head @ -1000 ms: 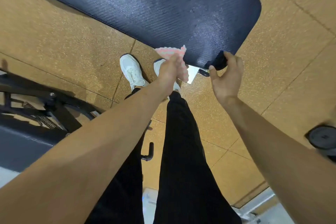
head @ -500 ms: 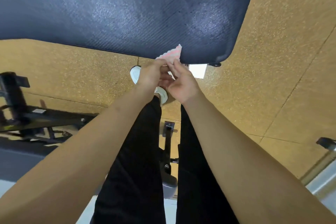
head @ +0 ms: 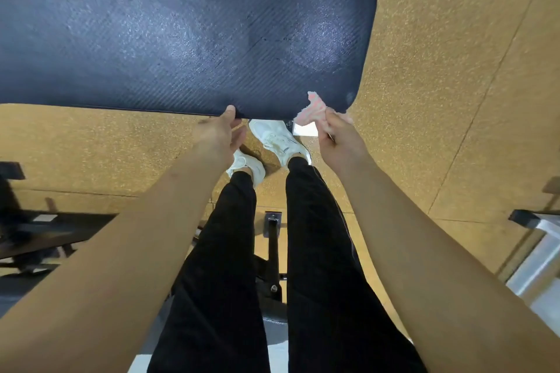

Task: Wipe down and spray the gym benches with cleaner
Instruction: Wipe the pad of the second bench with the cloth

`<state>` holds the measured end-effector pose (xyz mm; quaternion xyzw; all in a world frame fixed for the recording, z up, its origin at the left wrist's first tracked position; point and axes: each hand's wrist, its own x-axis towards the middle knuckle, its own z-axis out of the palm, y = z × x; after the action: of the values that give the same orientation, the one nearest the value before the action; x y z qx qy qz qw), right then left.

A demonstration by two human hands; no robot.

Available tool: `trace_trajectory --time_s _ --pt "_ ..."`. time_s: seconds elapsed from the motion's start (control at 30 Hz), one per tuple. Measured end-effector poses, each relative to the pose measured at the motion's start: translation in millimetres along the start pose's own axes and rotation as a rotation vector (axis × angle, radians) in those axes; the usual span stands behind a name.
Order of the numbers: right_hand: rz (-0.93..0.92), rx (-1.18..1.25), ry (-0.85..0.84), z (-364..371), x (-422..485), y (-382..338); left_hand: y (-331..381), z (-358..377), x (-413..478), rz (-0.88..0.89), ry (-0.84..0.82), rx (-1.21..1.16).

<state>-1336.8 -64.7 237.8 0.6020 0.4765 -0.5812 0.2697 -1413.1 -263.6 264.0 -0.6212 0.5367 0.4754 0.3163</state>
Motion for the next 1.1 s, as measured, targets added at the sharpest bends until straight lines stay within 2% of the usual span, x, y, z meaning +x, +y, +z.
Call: trace_trajectory --time_s 0.07,0.27,0.33,0.53,0.67,0.77,0.9,1.0,1.1 --pt "0.011 0.125 -0.010 -13.0 4.4 -15.6 -4.5 1.6 0.8 0.003 -0.024 0.001" --pt "-0.057 0.208 0.276 -20.1 4.5 -42.2 -6.4 1.5 9.0 0.024 0.000 -0.076" --pt "-0.107 0.231 0.319 -21.8 5.4 -60.8 -8.7 0.6 10.1 0.029 0.005 -0.073" --pt "-0.303 -0.049 0.187 -25.5 30.1 -141.5 -14.2 4.9 12.3 0.083 0.067 -0.086" --pt "-0.463 -0.056 0.198 -14.4 27.2 -177.3 -15.6 6.9 14.4 0.092 0.082 -0.078" --pt "-0.578 -0.057 0.186 -0.4 14.1 -177.1 -14.4 7.3 15.4 0.092 0.078 -0.061" --pt "-0.733 -0.340 0.114 13.9 -3.7 -152.6 -12.9 9.0 10.1 0.126 0.070 -0.026" --pt "-0.743 -0.466 -0.022 18.7 -20.4 -130.1 -9.2 9.6 5.9 0.143 0.066 0.058" --pt "-0.618 -0.504 -0.161 16.4 -40.5 -110.9 -6.9 5.2 0.4 0.154 0.025 0.159"
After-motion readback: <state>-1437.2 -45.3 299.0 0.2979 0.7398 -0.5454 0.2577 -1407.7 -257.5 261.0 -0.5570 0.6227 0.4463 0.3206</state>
